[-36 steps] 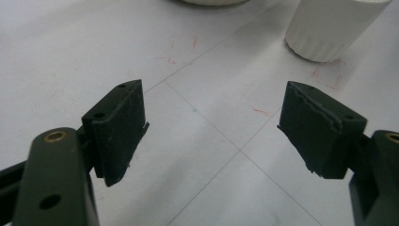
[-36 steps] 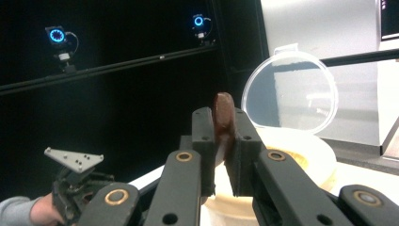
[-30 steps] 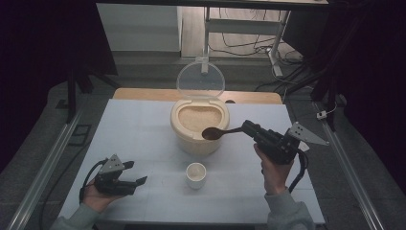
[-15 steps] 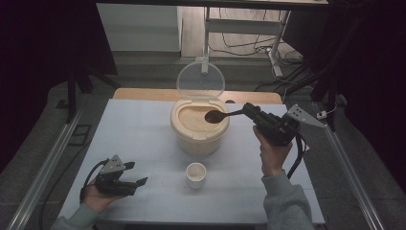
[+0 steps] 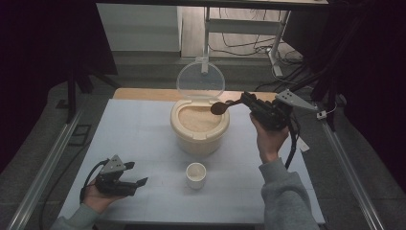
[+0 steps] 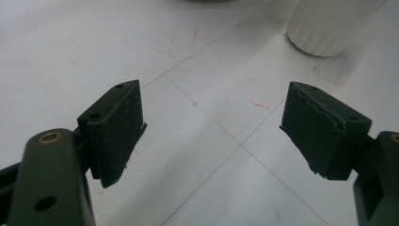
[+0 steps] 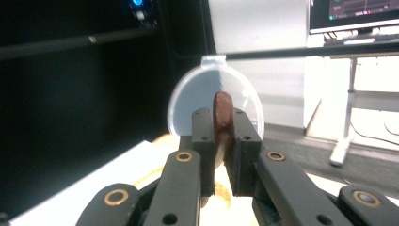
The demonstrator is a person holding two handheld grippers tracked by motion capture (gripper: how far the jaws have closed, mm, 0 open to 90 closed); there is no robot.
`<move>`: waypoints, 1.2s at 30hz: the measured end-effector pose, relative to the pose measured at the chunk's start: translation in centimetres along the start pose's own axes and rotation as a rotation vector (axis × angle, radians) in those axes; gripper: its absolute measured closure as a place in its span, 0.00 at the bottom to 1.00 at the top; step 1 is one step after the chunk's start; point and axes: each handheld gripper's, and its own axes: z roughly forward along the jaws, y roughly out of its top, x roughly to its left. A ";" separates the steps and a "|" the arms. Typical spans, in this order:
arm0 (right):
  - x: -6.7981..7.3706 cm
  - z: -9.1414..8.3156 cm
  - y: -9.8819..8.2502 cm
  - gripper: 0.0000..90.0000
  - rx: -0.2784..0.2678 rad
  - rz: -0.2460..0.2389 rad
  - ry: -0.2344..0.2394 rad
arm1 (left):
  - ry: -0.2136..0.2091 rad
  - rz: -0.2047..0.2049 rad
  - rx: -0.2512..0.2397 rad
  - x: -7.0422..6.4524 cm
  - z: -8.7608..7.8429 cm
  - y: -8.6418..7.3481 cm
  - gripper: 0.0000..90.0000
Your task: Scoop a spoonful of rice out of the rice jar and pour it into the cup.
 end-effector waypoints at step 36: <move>0.2 4.3 -3.9 0.92 0.177 0.103 -0.051 | -0.006 0.010 0.013 -0.1 0.2 0.0 0.23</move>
